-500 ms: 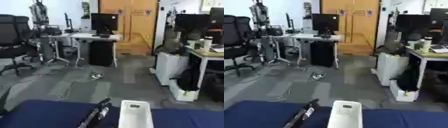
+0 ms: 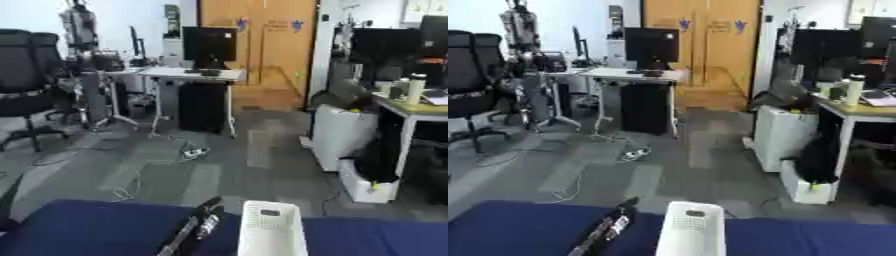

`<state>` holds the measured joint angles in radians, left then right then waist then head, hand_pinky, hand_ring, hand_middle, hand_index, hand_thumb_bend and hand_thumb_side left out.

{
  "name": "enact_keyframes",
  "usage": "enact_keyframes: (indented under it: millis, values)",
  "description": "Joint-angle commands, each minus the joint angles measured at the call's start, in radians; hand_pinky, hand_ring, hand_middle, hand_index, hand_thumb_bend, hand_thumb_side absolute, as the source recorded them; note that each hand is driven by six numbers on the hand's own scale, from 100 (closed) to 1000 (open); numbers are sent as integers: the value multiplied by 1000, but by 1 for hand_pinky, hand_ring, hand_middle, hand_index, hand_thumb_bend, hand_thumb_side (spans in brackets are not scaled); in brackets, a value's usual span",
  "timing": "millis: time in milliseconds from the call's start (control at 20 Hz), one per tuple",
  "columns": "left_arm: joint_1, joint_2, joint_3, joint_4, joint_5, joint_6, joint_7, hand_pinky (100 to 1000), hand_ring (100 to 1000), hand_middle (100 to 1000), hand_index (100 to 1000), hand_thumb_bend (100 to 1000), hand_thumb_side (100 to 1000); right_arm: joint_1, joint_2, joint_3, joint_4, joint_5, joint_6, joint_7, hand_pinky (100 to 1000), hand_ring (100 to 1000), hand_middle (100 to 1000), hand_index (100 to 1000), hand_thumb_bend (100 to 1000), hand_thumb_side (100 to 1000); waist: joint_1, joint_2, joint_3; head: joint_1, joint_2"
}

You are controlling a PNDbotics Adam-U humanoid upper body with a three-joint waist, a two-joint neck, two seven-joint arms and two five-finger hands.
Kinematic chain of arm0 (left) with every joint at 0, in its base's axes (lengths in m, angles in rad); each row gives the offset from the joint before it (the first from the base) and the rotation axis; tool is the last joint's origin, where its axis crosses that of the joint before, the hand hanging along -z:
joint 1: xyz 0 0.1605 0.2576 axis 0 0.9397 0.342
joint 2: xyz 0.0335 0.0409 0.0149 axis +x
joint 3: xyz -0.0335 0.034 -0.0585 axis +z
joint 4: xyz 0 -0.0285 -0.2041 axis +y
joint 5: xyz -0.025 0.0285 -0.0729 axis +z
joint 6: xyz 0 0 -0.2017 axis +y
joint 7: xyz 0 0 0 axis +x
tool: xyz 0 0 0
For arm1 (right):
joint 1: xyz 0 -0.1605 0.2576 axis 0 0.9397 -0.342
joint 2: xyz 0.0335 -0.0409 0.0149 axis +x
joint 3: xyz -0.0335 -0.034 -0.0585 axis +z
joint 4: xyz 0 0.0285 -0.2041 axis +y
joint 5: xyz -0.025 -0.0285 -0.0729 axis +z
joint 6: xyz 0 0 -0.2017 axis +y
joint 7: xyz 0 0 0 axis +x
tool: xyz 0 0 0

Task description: Pick up objects on the table and place them in the box.

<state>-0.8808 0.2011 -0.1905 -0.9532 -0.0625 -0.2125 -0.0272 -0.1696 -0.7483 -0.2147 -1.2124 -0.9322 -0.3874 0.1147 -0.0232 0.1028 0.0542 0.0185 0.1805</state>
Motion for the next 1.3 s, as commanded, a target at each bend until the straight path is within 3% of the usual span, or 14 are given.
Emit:
enact_keyframes:
  millis: [50,300,700,850,1300]
  values:
    - [-17,23,-5,-23,-43,-11,-1,927,879,1000,1000,127,958,-5,-45,-15,-13,1,-1,2,904,845,826,865,100,1000,0,-15,-2,17,42]
    - [-22,28,-8,-31,-183,-28,9,938,858,1000,1000,100,939,-7,-45,-15,-14,2,0,3,903,845,826,865,100,1000,4,-13,-3,41,136]
    - [-34,30,-27,-43,-329,-43,-8,928,852,987,1000,100,904,-11,-45,-15,-15,6,6,4,901,839,825,865,100,1000,15,-9,-7,31,246]
    - [-38,34,-37,-56,-374,-53,-23,930,854,982,1000,100,890,-12,-46,-16,-15,7,7,3,901,838,825,865,100,1000,18,-9,-7,25,264]
    - [-48,46,-75,-114,-456,-90,-75,938,859,970,1000,100,882,-13,-45,-15,-15,10,9,4,902,837,826,865,100,1000,20,-9,-6,23,266]
